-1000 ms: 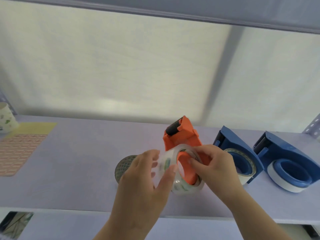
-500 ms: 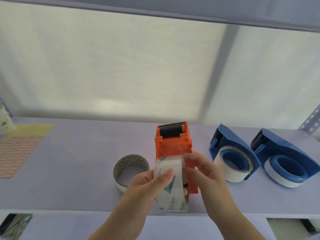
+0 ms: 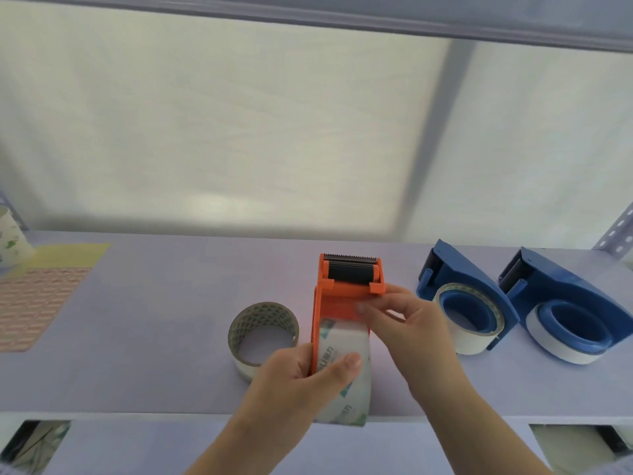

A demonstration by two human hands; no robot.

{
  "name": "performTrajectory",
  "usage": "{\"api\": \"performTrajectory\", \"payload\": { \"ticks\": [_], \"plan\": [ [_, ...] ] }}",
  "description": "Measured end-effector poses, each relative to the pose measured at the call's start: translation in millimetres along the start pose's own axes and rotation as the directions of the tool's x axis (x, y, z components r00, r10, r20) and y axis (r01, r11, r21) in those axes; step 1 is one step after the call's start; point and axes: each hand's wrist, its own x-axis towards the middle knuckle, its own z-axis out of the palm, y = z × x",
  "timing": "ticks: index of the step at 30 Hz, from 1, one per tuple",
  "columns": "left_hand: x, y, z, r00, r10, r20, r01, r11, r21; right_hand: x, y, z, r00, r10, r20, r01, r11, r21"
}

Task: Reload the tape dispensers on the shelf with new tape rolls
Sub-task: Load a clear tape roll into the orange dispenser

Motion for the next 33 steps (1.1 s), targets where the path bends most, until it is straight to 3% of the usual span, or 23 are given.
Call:
{"api": "performTrajectory", "payload": {
  "ticks": [4,8,10,22,28,33],
  "plan": [
    [0.3,0.1,-1.0,1.000,-0.029,0.007,0.030,0.996,-0.084,-7.6,6.4,1.8,0.962,-0.261,-0.078,0.232,0.935,-0.266],
    [-0.3,5.8,1.2,0.998,-0.050,0.026,0.054,0.987,-0.153,-11.6,8.7,4.8,0.856,-0.504,-0.111,0.437,0.822,-0.365],
    [-0.1,7.4,1.8,0.998,-0.054,0.028,0.058,0.984,-0.166,-10.4,9.3,5.2,0.825,-0.554,-0.113,0.477,0.789,-0.388],
    [-0.9,5.0,4.5,0.998,0.008,0.059,-0.001,0.993,-0.117,1.1,-4.3,4.7,0.912,-0.378,-0.160,0.310,0.890,-0.334],
    [-0.5,5.6,2.7,0.996,0.047,0.079,-0.035,0.989,-0.145,2.5,-10.5,6.0,0.908,-0.354,-0.223,0.279,0.909,-0.309],
    [-6.5,-0.2,7.4,0.987,0.067,0.149,-0.055,0.995,-0.087,18.3,-6.3,-1.9,0.880,-0.304,-0.365,0.217,0.941,-0.261]
  ]
}}
